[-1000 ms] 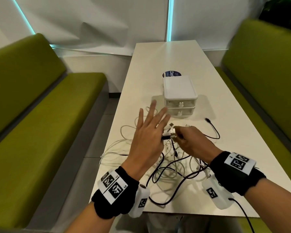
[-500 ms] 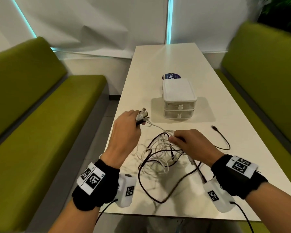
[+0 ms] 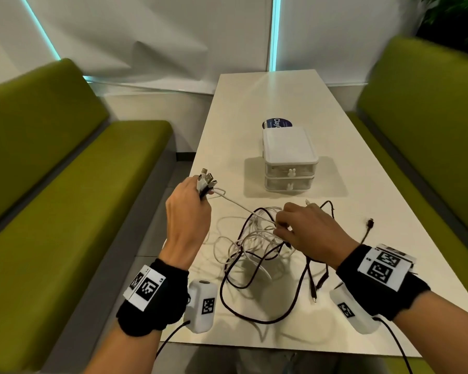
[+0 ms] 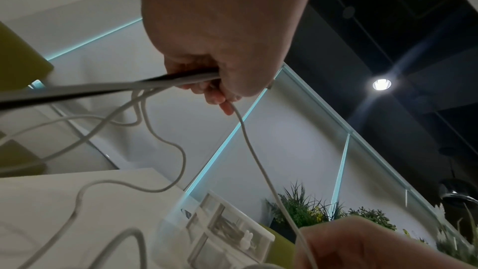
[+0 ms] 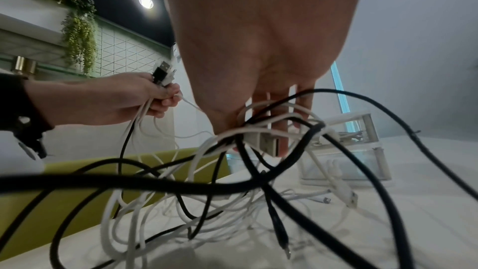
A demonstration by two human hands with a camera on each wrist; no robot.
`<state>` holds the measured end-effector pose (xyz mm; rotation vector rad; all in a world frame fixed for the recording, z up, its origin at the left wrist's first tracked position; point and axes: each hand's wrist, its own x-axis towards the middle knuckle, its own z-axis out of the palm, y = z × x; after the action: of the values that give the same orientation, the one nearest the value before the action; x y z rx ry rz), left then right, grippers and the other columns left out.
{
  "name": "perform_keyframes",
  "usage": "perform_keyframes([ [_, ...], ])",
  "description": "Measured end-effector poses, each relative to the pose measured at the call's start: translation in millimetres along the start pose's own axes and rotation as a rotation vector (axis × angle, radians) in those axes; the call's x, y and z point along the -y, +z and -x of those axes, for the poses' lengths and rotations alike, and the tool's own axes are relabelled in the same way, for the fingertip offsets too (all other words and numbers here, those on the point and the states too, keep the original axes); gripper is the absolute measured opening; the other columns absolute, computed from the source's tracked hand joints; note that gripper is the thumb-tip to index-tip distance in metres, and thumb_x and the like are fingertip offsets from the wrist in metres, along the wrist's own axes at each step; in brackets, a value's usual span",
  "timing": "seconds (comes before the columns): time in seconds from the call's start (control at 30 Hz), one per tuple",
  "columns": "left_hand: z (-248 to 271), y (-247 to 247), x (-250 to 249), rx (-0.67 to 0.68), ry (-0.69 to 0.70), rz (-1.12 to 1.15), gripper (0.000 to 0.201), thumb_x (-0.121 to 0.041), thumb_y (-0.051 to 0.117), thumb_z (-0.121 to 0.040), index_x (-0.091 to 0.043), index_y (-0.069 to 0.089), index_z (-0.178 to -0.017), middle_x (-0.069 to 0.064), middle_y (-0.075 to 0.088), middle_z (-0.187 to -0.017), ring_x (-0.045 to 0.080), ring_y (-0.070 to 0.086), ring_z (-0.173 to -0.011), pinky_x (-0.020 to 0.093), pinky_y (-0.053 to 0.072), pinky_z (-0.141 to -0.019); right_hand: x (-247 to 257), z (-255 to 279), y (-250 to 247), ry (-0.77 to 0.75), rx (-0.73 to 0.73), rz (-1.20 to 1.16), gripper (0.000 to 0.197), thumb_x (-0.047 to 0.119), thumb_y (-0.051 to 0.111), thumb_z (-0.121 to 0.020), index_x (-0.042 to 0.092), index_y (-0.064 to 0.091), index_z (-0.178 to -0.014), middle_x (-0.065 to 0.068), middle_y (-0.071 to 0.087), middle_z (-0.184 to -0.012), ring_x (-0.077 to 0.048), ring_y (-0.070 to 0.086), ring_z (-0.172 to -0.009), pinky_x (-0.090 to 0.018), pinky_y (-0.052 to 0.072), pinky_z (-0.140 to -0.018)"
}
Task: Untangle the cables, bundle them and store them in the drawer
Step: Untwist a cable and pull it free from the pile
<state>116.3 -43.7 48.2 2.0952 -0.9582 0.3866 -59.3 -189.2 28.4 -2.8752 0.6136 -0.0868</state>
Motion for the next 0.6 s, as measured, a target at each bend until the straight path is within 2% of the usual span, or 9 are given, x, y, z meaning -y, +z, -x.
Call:
perform_keyframes([
  [0.13,0,4,11,0.011,-0.034,-0.055,0.028,0.006,0.049,-0.089,-0.013,0.042,-0.070,0.002,0.044,-0.065,0.023,0.041,-0.058,0.031,0.025,-0.057,-2,0,0,-0.058,-0.041,-0.029,0.017,0.040,0.056,-0.093,0.025,0.062,-0.096,0.008,0.056,-0.096,-0.013,0.049,-0.083,-0.034,0.033,-0.095],
  [0.23,3,4,15,0.018,-0.049,-0.063,0.028,0.009,0.048,-0.088,-0.013,0.041,-0.070,0.004,0.045,-0.065,0.023,0.040,-0.060,0.032,0.025,-0.059,-6,2,6,-0.083,-0.057,-0.078,0.015,0.034,0.059,-0.090,0.024,0.065,-0.099,0.007,0.053,-0.095,-0.015,0.051,-0.093,-0.035,0.033,-0.095],
  [0.4,5,6,15,0.054,-0.093,-0.013,0.016,0.003,0.049,-0.092,-0.002,0.062,-0.084,0.010,0.065,-0.083,0.027,0.056,-0.071,0.032,0.034,-0.062,-8,4,13,-0.070,-0.056,-0.124,0.017,0.027,0.062,-0.084,0.022,0.066,-0.100,0.005,0.058,-0.096,-0.017,0.050,-0.092,-0.035,0.039,-0.090],
  [0.53,2,3,9,0.037,-0.109,0.030,0.017,0.001,0.049,-0.094,-0.004,0.063,-0.087,0.005,0.063,-0.082,0.021,0.053,-0.072,0.030,0.034,-0.064,-7,3,13,-0.010,-0.066,-0.245,0.007,0.023,0.064,-0.086,0.020,0.066,-0.093,0.005,0.059,-0.097,-0.018,0.054,-0.096,-0.034,0.047,-0.085],
  [0.6,1,2,10,0.019,-0.125,0.034,0.017,0.000,0.049,-0.094,-0.006,0.062,-0.085,0.005,0.061,-0.080,0.019,0.050,-0.070,0.030,0.033,-0.064,-8,3,15,0.002,-0.118,-0.291,0.013,0.019,0.064,-0.085,0.021,0.066,-0.098,0.006,0.059,-0.099,-0.017,0.055,-0.098,-0.033,0.049,-0.087],
])
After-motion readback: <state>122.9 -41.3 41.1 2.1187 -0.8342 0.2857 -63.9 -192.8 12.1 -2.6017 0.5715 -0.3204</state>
